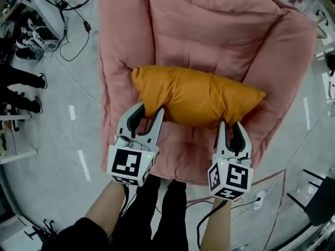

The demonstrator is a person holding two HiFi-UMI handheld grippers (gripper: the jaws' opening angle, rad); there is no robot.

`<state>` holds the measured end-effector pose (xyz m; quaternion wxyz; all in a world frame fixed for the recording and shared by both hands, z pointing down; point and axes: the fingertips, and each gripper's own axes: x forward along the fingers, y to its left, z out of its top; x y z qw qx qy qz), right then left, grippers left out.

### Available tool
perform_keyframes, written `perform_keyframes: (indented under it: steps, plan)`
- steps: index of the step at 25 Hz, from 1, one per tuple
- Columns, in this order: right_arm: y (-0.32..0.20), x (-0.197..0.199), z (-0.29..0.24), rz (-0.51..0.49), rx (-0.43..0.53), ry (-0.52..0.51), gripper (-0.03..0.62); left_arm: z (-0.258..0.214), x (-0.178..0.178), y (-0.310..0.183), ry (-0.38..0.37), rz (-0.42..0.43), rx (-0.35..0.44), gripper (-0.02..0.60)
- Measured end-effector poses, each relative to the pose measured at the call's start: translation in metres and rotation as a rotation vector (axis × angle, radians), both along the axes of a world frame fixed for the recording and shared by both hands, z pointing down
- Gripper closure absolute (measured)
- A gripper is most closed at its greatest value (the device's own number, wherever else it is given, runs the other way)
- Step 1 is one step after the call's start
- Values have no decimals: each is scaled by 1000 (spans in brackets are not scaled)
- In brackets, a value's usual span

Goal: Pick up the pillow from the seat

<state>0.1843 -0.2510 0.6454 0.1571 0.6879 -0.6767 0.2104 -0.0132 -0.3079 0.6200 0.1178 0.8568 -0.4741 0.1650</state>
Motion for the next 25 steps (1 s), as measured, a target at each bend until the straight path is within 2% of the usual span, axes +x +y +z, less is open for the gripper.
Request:
perform_keyframes:
  steps: [12,25]
  plan:
    - [43,-15,-119,-11,73,8,461,-120,-17,49,17,-34,51,443]
    - [76,-10,-243,-8,162,31,461,-242,-15,82,56,-40,123,442]
